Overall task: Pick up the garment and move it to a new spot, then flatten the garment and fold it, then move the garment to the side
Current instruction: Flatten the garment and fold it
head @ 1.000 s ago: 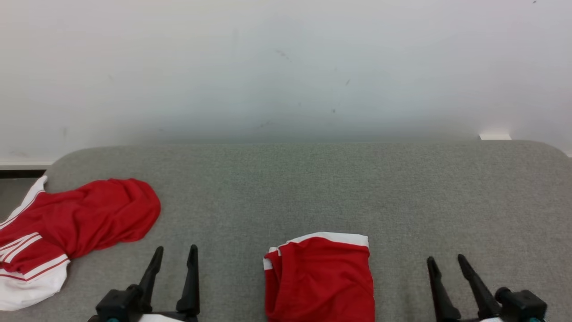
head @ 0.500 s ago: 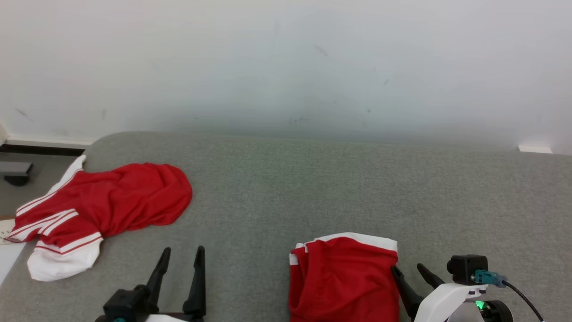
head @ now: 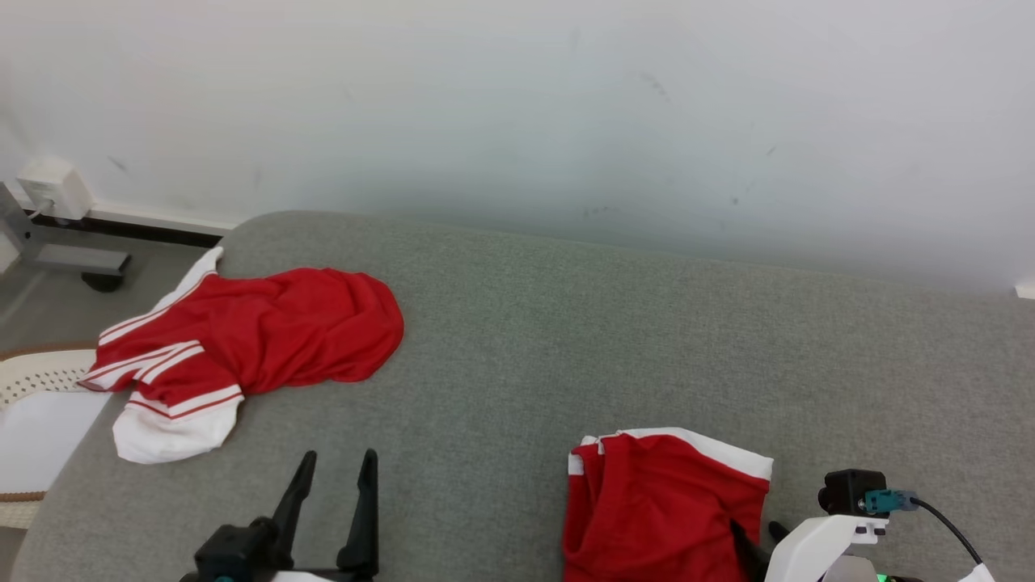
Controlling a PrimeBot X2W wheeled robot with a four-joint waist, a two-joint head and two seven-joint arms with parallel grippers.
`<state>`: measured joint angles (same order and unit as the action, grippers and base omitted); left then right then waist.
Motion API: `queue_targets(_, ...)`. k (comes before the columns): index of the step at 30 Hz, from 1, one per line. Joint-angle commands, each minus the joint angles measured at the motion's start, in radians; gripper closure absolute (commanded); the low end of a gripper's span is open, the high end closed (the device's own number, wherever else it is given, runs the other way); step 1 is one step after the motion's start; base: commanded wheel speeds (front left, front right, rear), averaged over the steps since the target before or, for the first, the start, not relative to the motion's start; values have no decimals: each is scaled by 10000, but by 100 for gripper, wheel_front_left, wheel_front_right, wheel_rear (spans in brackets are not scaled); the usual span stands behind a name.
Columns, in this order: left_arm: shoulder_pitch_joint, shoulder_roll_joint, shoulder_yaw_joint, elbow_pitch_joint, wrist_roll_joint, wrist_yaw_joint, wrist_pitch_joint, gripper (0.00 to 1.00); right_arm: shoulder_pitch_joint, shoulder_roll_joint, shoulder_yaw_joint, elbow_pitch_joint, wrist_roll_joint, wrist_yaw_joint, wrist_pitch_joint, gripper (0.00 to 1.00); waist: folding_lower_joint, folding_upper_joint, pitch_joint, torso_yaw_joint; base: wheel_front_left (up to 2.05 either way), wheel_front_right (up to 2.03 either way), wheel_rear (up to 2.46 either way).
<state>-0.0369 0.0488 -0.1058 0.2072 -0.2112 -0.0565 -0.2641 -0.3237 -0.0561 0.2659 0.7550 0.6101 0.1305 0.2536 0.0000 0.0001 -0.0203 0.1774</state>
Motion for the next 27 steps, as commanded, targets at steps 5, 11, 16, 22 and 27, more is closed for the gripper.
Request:
queue_targets(5, 17, 34, -61, 21, 48, -9, -3, 0, 85, 102, 337, 218, 382, 4, 217, 100, 0, -1, 50, 156, 0, 0, 0)
queue_targets(11, -6, 34, -119, -1, 122, -49, -3, 0, -292, 54, 438, -46, 254, 3, -309, 100, 0, -1, 19, -99, 0, 0, 0)
queue_targets(16, -159, 34, -283, -77, 152, -126, -3, 0, -603, -285, 449, -273, 25, 3, -723, 100, 0, -1, -10, -667, 0, 0, 0)
queue_targets(22, -395, 33, -633, -90, 110, -178, -3, 0, -1045, -767, 514, -472, -139, 3, -849, 100, 0, -1, 34, -1793, 0, 0, 0)
queue_targets(27, -682, 34, -1076, -36, 29, -209, -3, 0, -1206, -1029, 361, -541, -56, 3, -1022, 100, 0, -1, 165, -2802, 0, 0, 0)
